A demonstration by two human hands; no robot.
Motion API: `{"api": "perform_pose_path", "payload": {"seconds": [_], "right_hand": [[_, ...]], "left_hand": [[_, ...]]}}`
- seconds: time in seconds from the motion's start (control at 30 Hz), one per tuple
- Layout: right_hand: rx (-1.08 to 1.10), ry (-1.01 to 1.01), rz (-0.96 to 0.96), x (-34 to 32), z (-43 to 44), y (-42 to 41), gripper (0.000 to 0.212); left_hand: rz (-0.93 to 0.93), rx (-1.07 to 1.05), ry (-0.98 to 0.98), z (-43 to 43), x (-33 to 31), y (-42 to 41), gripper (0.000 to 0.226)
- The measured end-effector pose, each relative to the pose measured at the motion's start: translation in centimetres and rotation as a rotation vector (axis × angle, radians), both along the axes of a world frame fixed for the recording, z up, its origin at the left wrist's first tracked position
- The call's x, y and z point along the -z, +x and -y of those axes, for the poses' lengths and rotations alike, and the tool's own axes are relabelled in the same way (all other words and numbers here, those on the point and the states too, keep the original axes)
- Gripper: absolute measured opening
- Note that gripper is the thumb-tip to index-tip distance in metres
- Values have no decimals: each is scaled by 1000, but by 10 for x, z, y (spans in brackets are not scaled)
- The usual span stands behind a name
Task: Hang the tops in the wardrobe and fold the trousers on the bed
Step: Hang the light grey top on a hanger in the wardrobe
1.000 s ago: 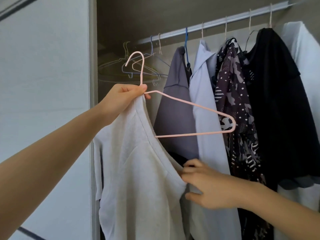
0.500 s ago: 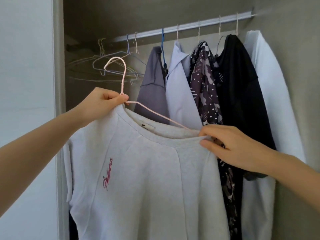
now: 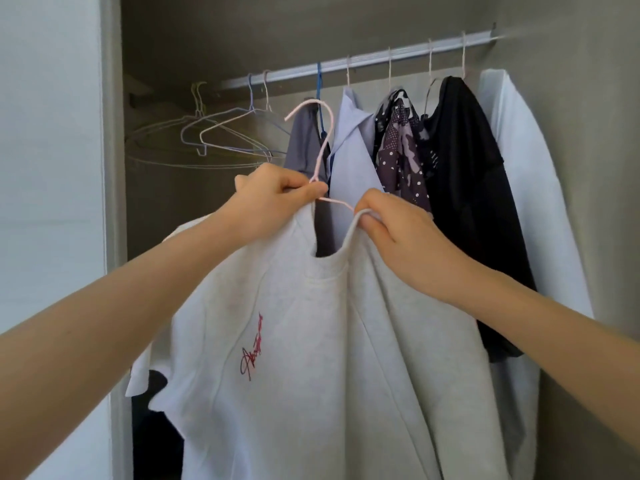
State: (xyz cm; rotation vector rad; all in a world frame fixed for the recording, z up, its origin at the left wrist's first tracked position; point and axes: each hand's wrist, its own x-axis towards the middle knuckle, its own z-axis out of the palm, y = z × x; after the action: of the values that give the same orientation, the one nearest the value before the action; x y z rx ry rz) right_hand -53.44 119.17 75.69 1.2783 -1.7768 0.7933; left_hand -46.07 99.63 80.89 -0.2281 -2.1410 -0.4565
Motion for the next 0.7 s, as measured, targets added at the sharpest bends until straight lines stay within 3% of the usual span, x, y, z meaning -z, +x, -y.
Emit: {"api": "perform_pose_path", "payload": {"seconds": [0.17, 0.37, 0.47, 0.6, 0.7], "right_hand": [[-128, -249, 134, -13, -7, -10, 14], [-183, -334, 194, -23, -24, -21, 20], [-188, -346, 205, -25, -33, -25, 17], [-56, -302, 48, -26, -37, -24, 33], [186, -219, -159, -17, -37, -19, 33]], "left_hand": [[13, 55, -25, 20, -1, 7, 37], [48, -36, -38, 52, 3, 12, 27], [17, -106, -12, 68, 6, 14, 33], [-140, -143, 2, 77, 10, 13, 39], [-218, -170, 24, 81, 11, 11, 33]]}}
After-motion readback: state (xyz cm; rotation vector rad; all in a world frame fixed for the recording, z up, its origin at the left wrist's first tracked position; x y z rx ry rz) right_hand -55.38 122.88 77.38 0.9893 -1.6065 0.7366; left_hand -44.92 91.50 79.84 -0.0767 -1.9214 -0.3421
